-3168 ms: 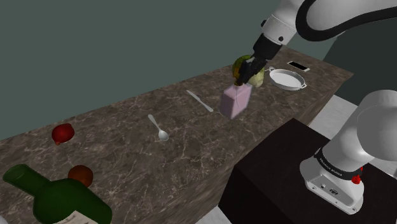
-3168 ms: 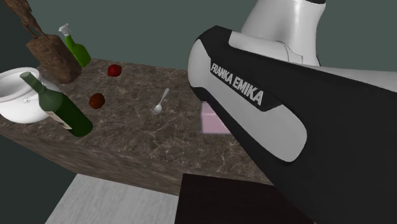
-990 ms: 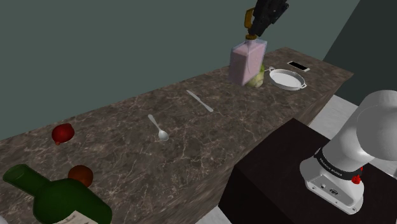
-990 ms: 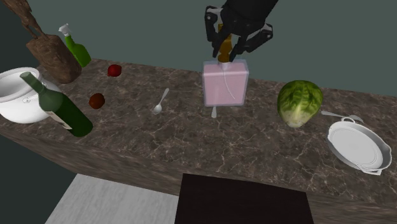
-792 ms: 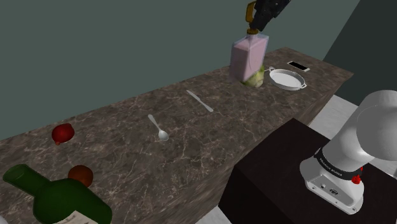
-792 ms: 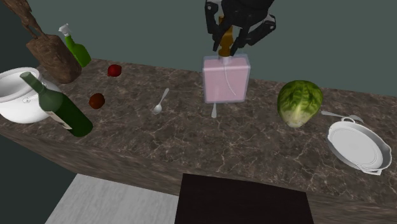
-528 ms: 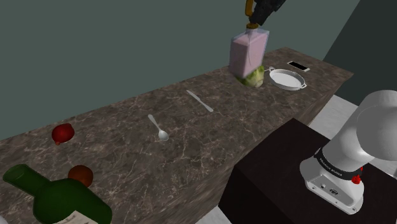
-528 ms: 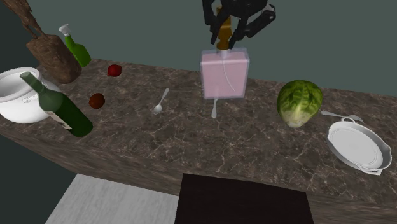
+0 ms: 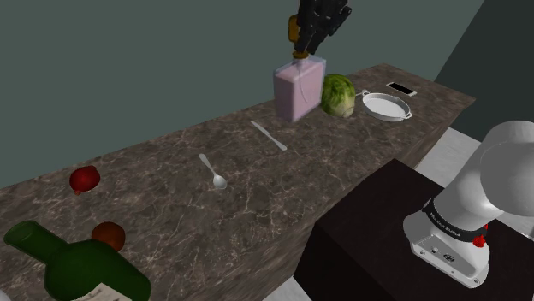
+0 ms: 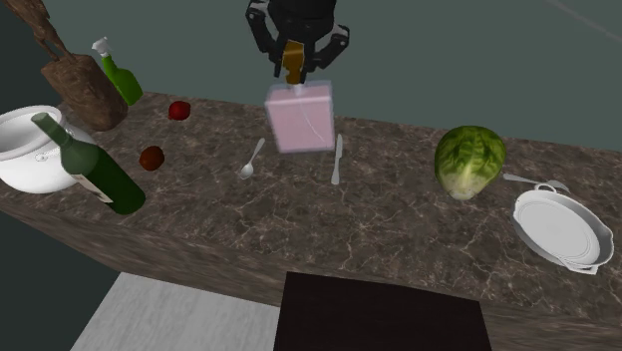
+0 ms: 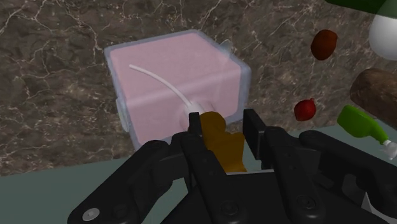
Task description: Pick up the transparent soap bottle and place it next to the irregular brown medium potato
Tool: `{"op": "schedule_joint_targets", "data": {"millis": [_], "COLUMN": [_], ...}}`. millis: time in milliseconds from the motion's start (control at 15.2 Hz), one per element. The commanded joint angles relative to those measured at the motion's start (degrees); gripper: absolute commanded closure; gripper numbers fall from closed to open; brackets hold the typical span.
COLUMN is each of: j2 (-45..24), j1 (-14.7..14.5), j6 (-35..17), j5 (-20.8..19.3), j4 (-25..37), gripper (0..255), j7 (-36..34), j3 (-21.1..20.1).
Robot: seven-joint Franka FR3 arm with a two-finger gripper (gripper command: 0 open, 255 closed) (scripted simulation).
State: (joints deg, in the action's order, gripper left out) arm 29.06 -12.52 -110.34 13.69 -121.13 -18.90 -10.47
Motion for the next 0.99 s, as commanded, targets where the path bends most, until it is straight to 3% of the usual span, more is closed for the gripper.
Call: {"op": "schedule_joint_targets", "data": {"millis": [0, 462, 924], "j2": [-2.4, -13.1, -26.3], "j1": [-0.3, -1.0, -2.4], "j6": [-2.2, -9.0, -13.6], "j5": [-0.1, -2.7, -10.3], "j4": [0.7, 5.8, 14.5], "gripper": [255, 255, 255], "j7": [-1.9, -10.0, -20.0], "j3": [-1.9, -9.2, -15.6]}}
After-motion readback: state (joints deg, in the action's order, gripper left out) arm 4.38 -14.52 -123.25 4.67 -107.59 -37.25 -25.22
